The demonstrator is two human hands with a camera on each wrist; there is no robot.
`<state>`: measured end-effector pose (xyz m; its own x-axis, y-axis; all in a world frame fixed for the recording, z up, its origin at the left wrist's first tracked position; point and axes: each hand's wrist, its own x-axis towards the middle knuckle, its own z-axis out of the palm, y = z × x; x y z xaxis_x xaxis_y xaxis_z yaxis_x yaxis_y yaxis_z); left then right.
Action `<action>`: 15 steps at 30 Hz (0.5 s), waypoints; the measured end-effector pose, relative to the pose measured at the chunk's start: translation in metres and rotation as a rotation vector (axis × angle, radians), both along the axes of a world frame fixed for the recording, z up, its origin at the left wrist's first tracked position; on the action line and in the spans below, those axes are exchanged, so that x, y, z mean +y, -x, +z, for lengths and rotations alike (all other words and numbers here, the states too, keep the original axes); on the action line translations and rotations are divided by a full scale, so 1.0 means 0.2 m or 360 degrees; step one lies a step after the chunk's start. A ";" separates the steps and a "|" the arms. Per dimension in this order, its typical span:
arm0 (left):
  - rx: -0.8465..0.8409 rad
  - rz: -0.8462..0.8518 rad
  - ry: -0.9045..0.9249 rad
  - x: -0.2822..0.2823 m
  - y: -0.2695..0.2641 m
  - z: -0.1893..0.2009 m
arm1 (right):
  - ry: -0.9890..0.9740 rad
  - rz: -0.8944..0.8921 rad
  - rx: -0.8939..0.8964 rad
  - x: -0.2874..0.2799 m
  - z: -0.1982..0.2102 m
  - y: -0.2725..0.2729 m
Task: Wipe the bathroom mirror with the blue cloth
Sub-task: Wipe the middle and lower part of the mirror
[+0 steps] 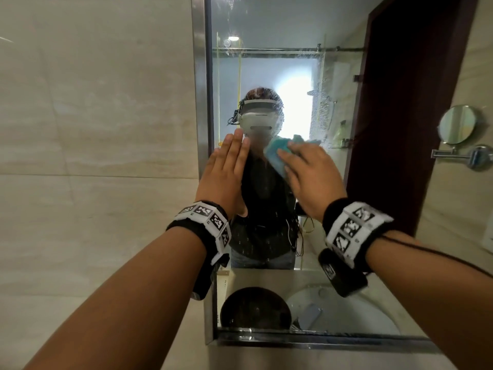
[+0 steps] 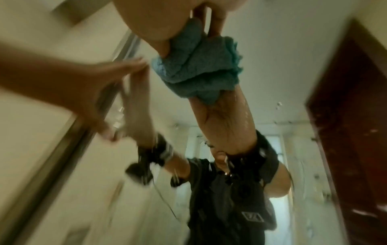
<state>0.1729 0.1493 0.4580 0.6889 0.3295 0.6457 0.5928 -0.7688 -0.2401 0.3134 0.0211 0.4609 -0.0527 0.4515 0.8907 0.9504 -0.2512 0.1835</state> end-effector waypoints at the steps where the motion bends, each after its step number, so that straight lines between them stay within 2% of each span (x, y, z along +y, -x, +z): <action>1: 0.0002 0.0006 -0.0010 0.00 0.00 0.00 | 0.0095 -0.0021 -0.0083 0.01 -0.09 0.00; 4: 0.0002 0.0009 -0.0017 0.00 0.00 0.00 | 0.0475 -0.0049 -0.0373 -0.04 -0.25 -0.03; 6: -0.0001 0.0011 -0.0024 0.00 0.00 0.00 | 0.0578 0.0002 -0.0423 -0.06 -0.15 -0.04; 8: 0.0002 0.0009 -0.0022 0.01 -0.01 -0.01 | 0.0514 -0.0063 -0.0178 -0.07 0.00 -0.02; 10: 0.0000 0.0006 -0.0016 0.02 -0.01 -0.01 | 0.0233 -0.0055 0.0043 -0.07 0.10 -0.01; 12: -0.0001 0.0010 -0.0023 0.02 -0.01 -0.01 | 0.0054 -0.0112 -0.0050 -0.05 0.07 0.02; 13: 0.0001 0.0011 -0.0024 0.01 -0.01 -0.01 | 0.0082 -0.0147 -0.0146 -0.02 0.01 0.04; 15: -0.0001 0.0012 -0.0030 0.01 -0.01 0.00 | 0.0330 -0.0140 -0.0285 0.00 -0.14 0.05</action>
